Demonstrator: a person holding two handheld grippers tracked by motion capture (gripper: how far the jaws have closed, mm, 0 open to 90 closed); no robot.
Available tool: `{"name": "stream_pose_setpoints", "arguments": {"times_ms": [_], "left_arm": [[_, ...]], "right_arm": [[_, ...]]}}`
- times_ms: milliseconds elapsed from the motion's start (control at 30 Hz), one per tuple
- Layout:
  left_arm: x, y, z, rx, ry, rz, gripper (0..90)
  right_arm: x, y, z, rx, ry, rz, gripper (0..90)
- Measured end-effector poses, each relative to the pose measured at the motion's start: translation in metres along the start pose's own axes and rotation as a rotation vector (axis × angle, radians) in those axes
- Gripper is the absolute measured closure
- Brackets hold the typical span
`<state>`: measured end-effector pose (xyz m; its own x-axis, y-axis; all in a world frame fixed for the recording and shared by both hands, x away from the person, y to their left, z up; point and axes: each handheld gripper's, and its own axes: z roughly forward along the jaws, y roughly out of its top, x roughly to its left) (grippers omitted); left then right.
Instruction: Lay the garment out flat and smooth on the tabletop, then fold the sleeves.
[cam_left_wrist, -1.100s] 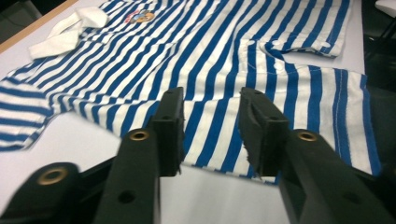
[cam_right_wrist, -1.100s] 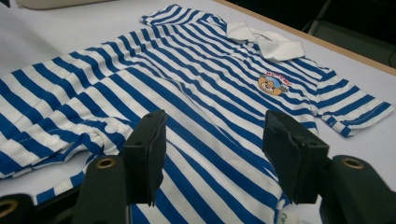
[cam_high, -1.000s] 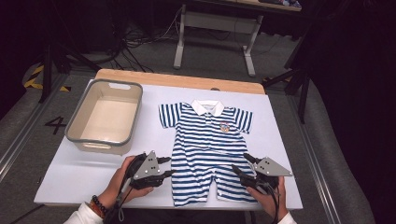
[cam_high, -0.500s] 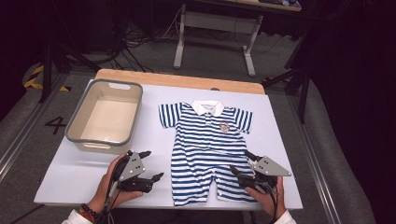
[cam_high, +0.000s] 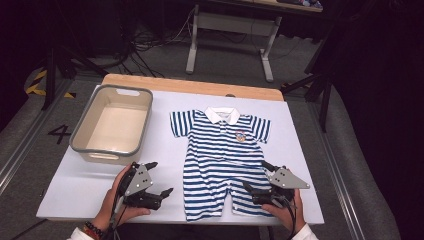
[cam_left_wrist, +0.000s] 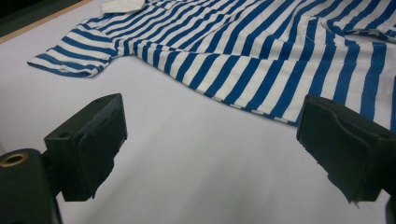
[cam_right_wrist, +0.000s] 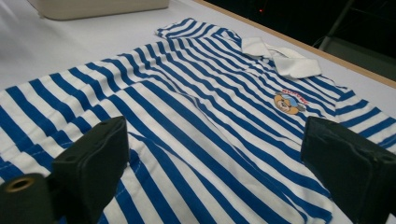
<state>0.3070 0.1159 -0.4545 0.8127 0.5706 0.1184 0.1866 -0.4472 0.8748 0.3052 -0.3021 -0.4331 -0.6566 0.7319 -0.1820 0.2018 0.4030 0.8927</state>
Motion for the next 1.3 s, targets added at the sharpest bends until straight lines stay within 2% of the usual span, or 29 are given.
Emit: {"name": "stream_pose_setpoints", "arguments": {"times_ms": [133,333,467,600,767,1000,1067,1167,1267,1300], "left_arm": [[0.000,-0.001,-0.001,0.007,0.009,-0.004,9.1],[-0.002,-0.004,0.000,0.031,0.022,0.005,10.0],[-0.003,-0.004,-0.001,0.032,0.033,0.001,10.0],[-0.003,-0.004,-0.001,0.032,0.061,0.000,10.2],[-0.008,-0.003,0.002,0.043,0.046,0.005,10.3],[-0.013,0.012,0.015,0.018,0.016,0.003,10.7],[-0.012,0.018,0.020,0.004,-0.002,-0.005,10.7],[-0.008,0.026,0.030,0.013,0.002,0.005,10.5],[-0.002,0.036,0.038,-0.001,-0.005,-0.018,10.4],[0.001,0.041,0.042,-0.006,0.006,-0.017,10.4]], "right_arm": [[0.001,0.001,0.003,-0.001,0.004,-0.005,6.8],[0.001,0.002,0.005,0.010,-0.018,-0.024,7.4],[-0.001,0.003,0.005,0.005,-0.029,-0.017,7.8],[0.000,0.003,0.005,0.006,-0.030,-0.018,8.3],[-0.001,0.004,0.006,0.003,-0.033,-0.019,8.4],[0.000,0.002,0.002,0.004,-0.045,-0.018,8.9],[-0.001,0.002,0.001,-0.003,-0.052,-0.010,9.0],[-0.002,0.003,0.000,-0.011,-0.060,-0.002,9.3],[-0.002,0.002,0.001,-0.003,-0.068,0.005,9.4],[-0.003,0.002,0.001,-0.004,-0.067,0.004,9.4]]}}
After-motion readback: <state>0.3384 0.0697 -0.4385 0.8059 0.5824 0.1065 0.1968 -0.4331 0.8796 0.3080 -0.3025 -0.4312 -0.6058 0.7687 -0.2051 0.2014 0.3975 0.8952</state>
